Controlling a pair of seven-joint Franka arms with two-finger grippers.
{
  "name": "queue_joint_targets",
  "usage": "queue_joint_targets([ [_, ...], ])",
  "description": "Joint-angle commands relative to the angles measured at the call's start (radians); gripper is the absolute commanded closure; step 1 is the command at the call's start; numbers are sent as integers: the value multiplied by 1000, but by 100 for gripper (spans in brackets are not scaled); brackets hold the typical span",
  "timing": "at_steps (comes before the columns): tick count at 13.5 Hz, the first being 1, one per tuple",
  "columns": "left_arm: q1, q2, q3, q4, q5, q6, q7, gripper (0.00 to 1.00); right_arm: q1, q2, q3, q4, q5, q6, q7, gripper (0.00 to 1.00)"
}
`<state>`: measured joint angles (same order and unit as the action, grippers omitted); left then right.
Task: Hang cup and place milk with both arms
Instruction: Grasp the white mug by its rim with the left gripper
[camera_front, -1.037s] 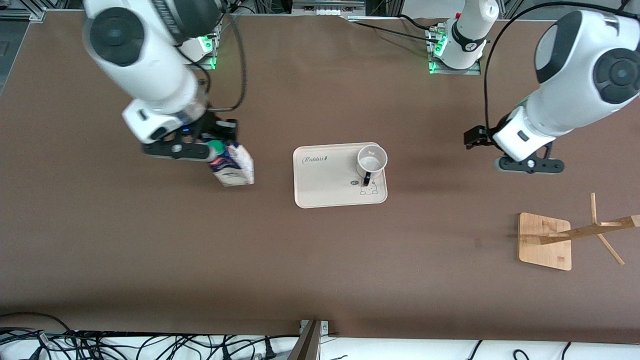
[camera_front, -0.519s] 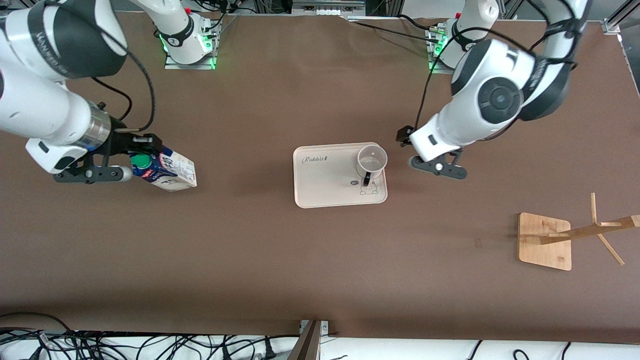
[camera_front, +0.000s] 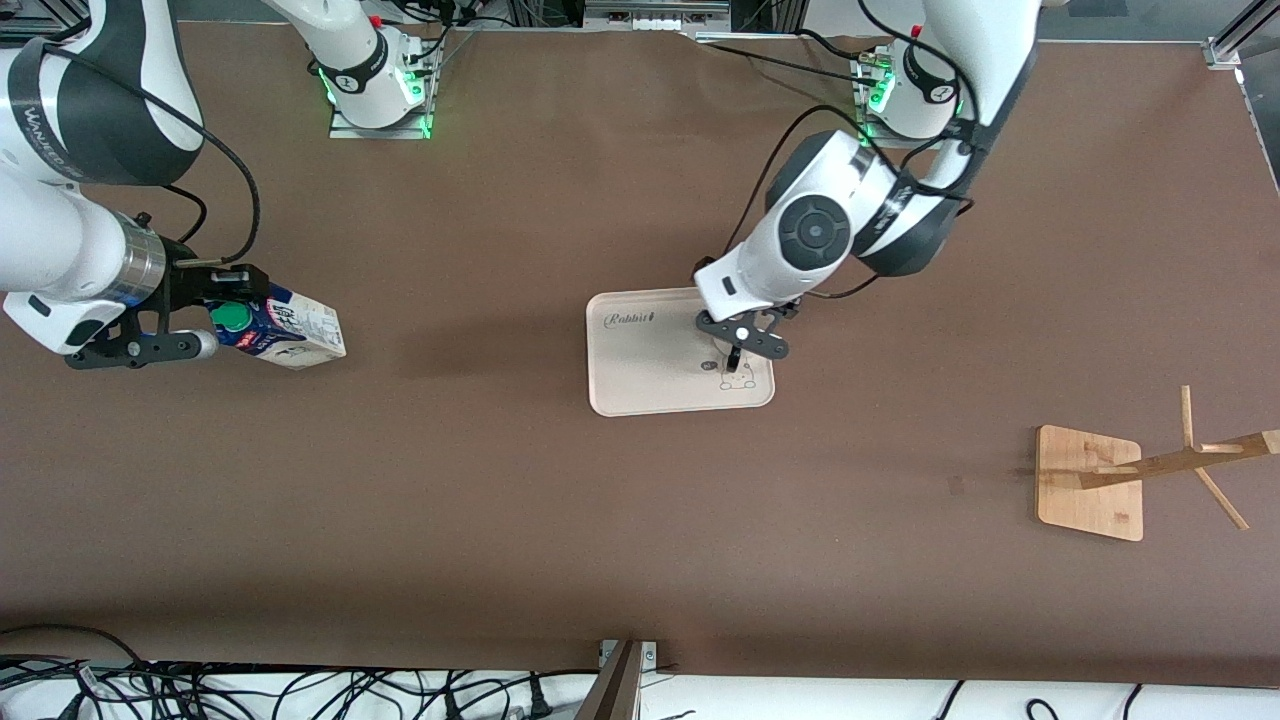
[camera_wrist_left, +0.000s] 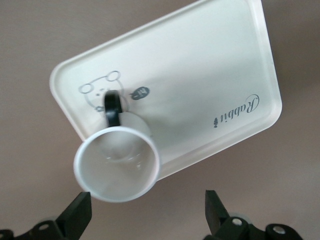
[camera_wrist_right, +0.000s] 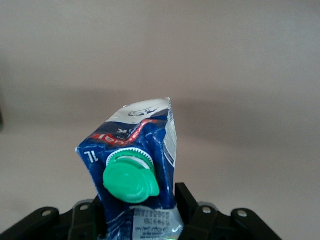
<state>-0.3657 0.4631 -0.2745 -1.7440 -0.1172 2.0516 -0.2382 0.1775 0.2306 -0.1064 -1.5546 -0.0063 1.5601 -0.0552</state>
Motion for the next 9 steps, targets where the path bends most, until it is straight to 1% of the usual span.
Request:
queue_joint_targets([
  [1, -18, 31, 8, -44, 4, 105, -33, 0, -42, -68, 19, -117, -15, 67, -38, 46],
  [3, -18, 46, 8, -78, 26, 171, -33, 0, -58, -85, 19, -171, -15, 101, -38, 46],
  [6, -31, 74, 8, -78, 109, 186, -35, 0, -72, -88, 17, -202, -12, 104, -19, 46],
  [7, -33, 83, 8, -78, 126, 189, -35, 12, -73, -88, 17, -202, -12, 101, 15, 46],
  [9, -38, 85, 8, -77, 143, 189, -32, 60, -73, -91, 14, -211, -15, 97, 84, 46],
])
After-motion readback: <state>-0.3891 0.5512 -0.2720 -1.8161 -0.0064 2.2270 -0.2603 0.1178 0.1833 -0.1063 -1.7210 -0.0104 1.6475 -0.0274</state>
